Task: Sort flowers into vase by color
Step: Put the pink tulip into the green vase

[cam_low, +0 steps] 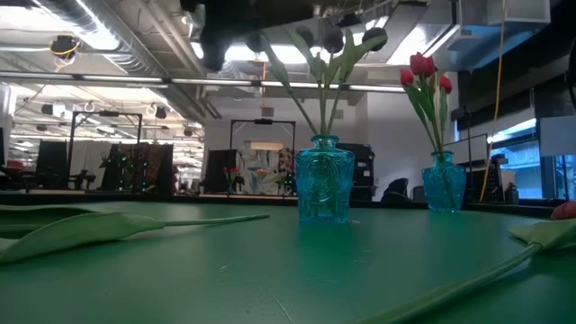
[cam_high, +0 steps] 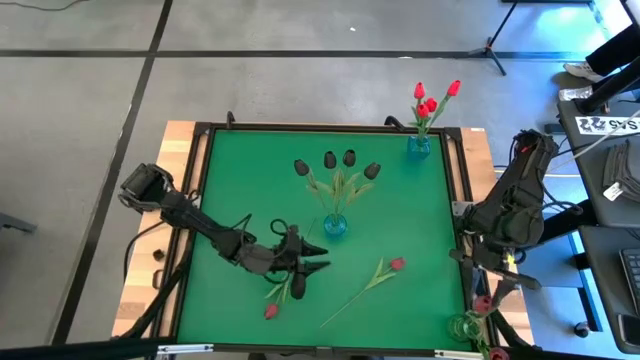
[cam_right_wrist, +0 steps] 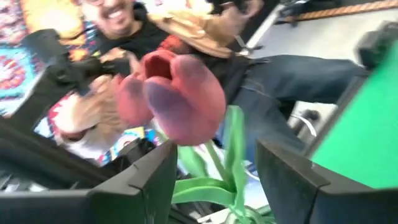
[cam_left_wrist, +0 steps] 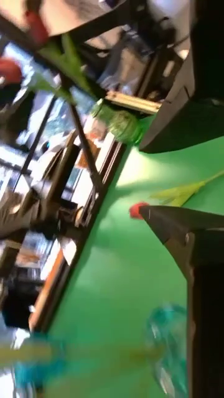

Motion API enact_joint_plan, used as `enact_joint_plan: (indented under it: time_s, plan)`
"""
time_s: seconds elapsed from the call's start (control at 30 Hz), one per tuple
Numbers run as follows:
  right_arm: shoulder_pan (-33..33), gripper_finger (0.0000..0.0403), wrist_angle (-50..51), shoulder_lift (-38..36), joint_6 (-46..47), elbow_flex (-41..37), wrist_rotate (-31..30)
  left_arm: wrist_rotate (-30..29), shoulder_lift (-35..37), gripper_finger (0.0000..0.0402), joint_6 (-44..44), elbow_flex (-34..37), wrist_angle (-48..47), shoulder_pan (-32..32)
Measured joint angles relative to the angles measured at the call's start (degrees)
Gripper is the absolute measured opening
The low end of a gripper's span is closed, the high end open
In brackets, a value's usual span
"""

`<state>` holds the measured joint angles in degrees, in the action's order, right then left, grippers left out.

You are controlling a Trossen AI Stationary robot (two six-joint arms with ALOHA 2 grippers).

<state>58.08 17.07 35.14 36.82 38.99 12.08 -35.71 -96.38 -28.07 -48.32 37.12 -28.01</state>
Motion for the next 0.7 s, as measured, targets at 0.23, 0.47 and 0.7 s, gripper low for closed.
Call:
enact_joint_plan:
  time_s: [0.23,0.47,0.7]
  plan:
    - [0.0,0.0214,3.2,-0.5,5.0,1.9,-3.6,3.6,-7.6,0.0170,4.4,-5.8,-0.4,-0.2]
    - [0.0,0.0214,7.6,-0.7,12.9,1.9,-4.0,3.8,-11.7,0.0169,1.7,-8.0,-0.2,-0.8]
    - [0.0,0.0214,12.9,-3.1,15.6,1.9,-7.5,3.6,-24.5,0.0169,5.9,-25.0,-10.0,-2.2]
